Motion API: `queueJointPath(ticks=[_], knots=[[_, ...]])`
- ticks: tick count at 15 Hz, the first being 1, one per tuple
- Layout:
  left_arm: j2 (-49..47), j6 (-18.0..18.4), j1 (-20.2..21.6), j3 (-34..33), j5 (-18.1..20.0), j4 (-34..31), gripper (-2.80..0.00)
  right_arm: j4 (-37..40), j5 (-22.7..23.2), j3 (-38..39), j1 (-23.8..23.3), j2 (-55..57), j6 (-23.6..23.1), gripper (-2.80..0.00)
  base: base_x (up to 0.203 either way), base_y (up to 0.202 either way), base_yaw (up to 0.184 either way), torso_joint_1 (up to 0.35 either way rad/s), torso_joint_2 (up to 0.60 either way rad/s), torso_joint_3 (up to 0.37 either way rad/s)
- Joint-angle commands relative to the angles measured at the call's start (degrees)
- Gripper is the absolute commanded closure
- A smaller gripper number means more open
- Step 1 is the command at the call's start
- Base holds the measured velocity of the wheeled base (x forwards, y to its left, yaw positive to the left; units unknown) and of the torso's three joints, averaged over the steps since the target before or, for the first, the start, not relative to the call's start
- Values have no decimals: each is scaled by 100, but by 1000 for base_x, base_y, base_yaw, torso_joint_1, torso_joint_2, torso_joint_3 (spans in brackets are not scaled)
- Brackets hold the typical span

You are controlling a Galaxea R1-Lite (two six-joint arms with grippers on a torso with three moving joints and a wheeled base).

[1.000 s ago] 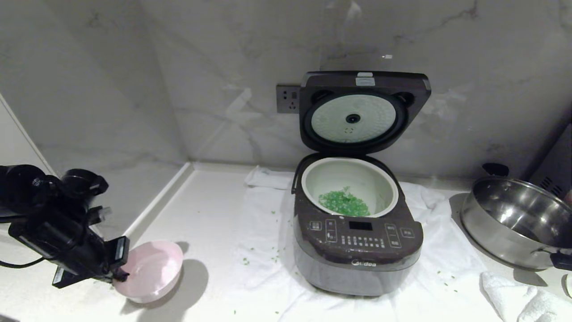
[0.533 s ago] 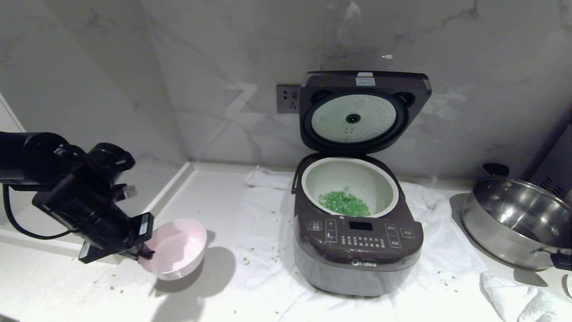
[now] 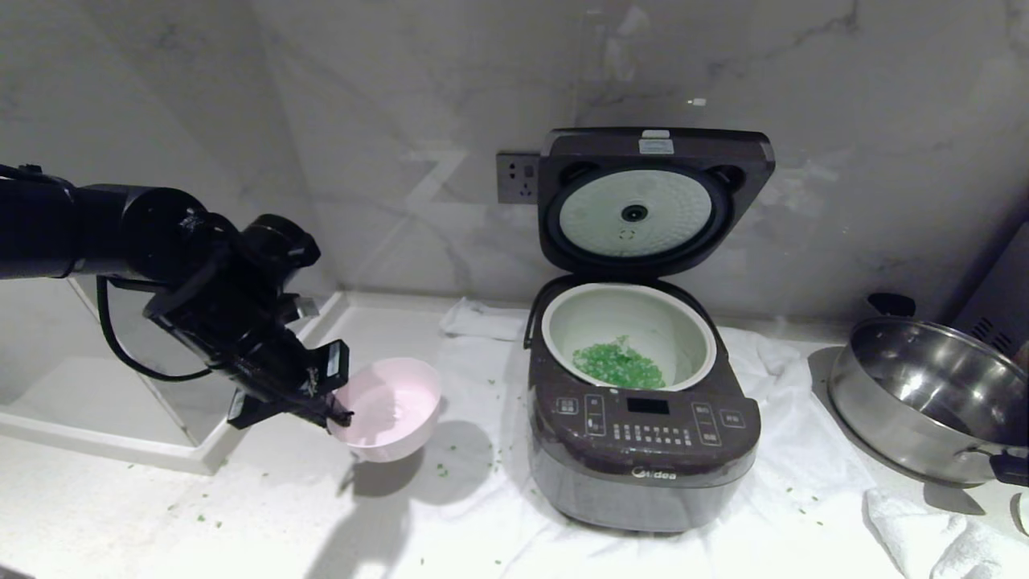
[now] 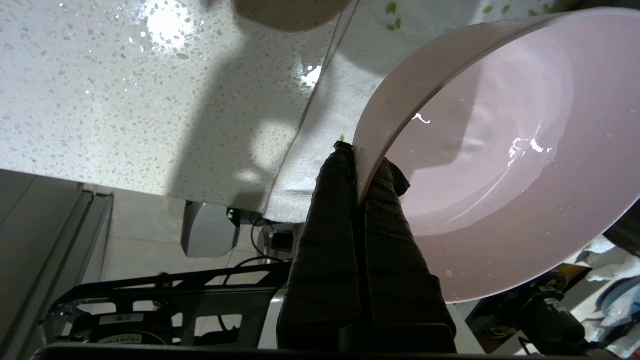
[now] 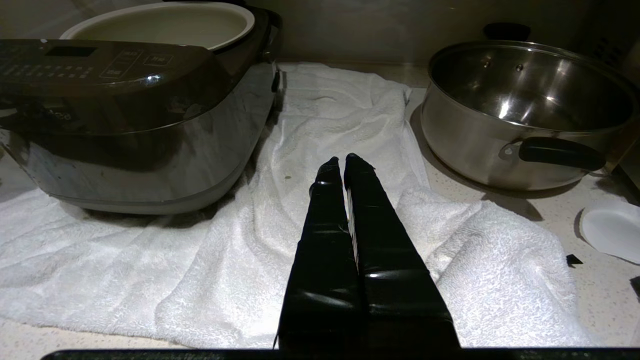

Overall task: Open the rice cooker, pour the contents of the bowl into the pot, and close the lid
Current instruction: Pour the water from the bowl into the rice cooker

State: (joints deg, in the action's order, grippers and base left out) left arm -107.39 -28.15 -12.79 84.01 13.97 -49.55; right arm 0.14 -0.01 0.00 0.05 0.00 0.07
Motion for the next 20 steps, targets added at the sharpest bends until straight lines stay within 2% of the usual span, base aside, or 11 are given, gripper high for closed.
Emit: queueJointPath(ticks=[1,4,8,10,11,15,20], knots=[[-300,-76,-74,613,26,-324,0,-5,1,9,4,0,1,0,0,0,0,0,0,0],[-657,-352,-219,1509,259,-797,0,3,1,9,2,0,1,0,0,0,0,0,0,0],[-996,-639,-535,2235,284,-1035,0,-5,1,9,4,0,1,0,0,0,0,0,0,0],[-1284,-987,-695,2650,245,-1152,0,-3,1,9,-2,0,1,0,0,0,0,0,0,0],[-1384,-1113,-794,2758,239,-1159,0,-5,1,9,-5,0,1,0,0,0,0,0,0,0],[-1362,-1173,-1143,2796,238,-985,0,-5,1,9,-5,0,1,0,0,0,0,0,0,0],[-1329,-1588,-1323,2832,220,-471,0,-5,1,9,-4,0,1,0,0,0,0,0,0,0]])
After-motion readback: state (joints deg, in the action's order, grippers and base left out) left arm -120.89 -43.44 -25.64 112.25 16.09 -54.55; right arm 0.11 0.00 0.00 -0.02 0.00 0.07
